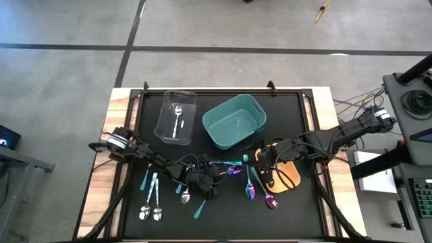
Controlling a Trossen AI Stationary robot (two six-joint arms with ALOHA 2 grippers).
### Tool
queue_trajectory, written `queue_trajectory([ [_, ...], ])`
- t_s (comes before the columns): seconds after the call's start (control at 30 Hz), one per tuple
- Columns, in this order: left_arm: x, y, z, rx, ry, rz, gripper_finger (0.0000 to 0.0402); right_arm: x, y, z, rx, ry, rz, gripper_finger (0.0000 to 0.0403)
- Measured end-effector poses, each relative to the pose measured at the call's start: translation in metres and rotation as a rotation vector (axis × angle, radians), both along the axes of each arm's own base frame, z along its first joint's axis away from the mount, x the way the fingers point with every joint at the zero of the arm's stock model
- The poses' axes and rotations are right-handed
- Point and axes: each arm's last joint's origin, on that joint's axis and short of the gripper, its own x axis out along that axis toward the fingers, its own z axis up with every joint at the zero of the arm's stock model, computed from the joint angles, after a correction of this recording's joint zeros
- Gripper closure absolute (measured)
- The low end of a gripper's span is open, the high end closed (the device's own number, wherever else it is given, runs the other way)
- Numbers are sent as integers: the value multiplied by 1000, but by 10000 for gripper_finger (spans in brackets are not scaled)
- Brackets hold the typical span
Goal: Sort silverware by color (type)
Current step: Put the purple spoon into the green bin
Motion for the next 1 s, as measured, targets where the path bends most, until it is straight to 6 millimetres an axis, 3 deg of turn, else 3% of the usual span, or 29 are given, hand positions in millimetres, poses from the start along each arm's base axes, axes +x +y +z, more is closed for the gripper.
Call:
queue_trajectory([
  [0.27, -1, 1, -2, 33, -12, 32, 297, 0, 0, 0, 5, 1, -3, 211],
  [0.47, -2, 2, -6, 32, -6, 29, 295, 0, 0, -1, 2, 9, -3, 211],
  [0.63, -4, 2, -11, 24, -2, 30, 324, 0, 0, -1, 2, 10, -3, 211],
  [0.83, -4, 1, -14, 11, 8, 25, 389, 0, 0, -1, 1, 12, -3, 211],
  [1.0, -4, 0, -14, 12, 12, 25, 393, 0, 0, -1, 1, 14, -3, 211],
])
